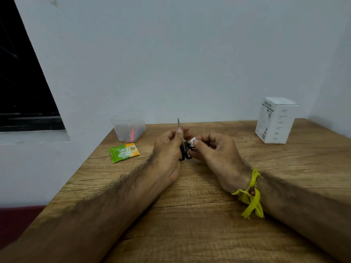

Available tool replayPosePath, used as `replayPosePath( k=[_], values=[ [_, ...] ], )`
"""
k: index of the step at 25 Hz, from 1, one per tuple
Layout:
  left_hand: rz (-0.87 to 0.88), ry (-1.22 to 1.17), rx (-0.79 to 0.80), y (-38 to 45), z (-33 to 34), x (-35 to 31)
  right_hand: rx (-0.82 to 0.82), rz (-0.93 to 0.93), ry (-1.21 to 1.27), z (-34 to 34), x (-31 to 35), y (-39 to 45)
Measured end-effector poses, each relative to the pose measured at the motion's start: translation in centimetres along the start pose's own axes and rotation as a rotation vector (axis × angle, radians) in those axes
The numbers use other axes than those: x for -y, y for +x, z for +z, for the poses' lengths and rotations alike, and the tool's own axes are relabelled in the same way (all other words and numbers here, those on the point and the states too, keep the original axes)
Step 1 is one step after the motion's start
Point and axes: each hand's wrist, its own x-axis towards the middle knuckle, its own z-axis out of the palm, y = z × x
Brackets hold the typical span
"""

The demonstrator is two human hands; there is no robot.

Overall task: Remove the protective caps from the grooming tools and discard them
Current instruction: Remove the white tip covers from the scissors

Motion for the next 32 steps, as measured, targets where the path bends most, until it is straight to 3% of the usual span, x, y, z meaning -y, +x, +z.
replayPosePath(
  k=[4,9,14,18,22,25,28,32],
  values=[
    [0.062,0.091,-0.011,-0.3,0.0,-0.3,-0.005,0.027,0.067,-0.2,0.1,0.4],
    [0.15,0.339,-0.145,0.4,-1.3,-1.2,-0.04,-0.097,-0.183,-0.9,0.2,0.9],
    [-0.116,0.416,0.011,-0.1,-1.7,-2.1,-0.127,-0.136,-0.313,-2.0,0.4,1.4],
    [0.054,0.583,0.029,0.3,-2.8,-3.0,-0.108,-0.152,-0.443,-1.3,0.8,2.0],
    [0.228,0.691,-0.126,0.6,-3.9,-5.1,-0.211,-0.021,-0.345,2.2,1.2,6.4],
    [0.359,0.814,-0.223,1.7,-5.6,-6.9,-0.298,-0.033,-0.329,6.2,1.9,8.1],
    [0.434,0.967,-0.36,3.4,-8.6,-8.9,-0.36,-0.146,-0.364,8.7,0.1,7.4],
    [0.528,0.981,-0.552,4.9,-11.3,-10.5,-0.237,-0.396,-0.528,8.6,-2.6,8.2]
  ],
)
